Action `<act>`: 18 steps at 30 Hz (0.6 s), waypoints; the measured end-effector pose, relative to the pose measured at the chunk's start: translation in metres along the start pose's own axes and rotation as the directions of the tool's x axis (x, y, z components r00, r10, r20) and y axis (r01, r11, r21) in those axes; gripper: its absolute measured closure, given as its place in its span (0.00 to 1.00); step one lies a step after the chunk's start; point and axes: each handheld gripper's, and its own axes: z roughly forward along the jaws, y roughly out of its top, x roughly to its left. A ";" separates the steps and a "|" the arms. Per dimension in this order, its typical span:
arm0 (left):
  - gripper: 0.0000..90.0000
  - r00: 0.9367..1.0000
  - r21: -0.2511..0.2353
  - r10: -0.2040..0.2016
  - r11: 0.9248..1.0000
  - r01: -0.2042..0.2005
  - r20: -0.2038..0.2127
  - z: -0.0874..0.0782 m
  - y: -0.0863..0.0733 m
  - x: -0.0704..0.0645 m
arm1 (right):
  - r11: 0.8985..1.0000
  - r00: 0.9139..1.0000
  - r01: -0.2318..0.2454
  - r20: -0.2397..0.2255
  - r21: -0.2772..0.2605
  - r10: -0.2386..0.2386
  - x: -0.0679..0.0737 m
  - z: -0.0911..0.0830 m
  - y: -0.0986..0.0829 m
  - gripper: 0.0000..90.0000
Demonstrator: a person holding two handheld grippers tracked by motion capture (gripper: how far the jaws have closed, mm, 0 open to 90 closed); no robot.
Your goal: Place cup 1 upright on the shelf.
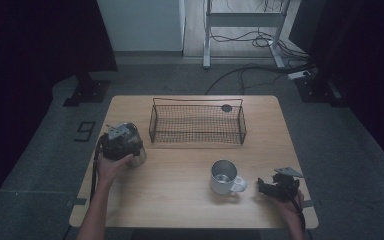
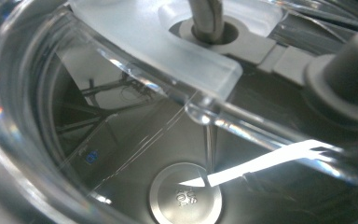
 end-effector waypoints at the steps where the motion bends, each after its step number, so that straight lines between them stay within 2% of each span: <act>1: 0.05 1.000 -0.002 -0.003 1.000 0.003 0.003 -0.001 0.000 0.000 | 1.000 1.000 0.000 0.000 0.000 0.000 0.000 0.000 0.000 0.08; 11: 0.05 1.000 -0.018 0.004 1.000 -0.004 -0.004 -0.013 0.002 -0.003 | 1.000 1.000 -0.001 0.001 0.000 0.001 0.000 0.000 0.000 0.08; 18: 0.05 1.000 -0.032 0.005 0.999 -0.005 0.008 -0.024 0.007 -0.006 | 1.000 1.000 -0.002 0.002 -0.001 0.002 0.000 0.000 0.000 0.09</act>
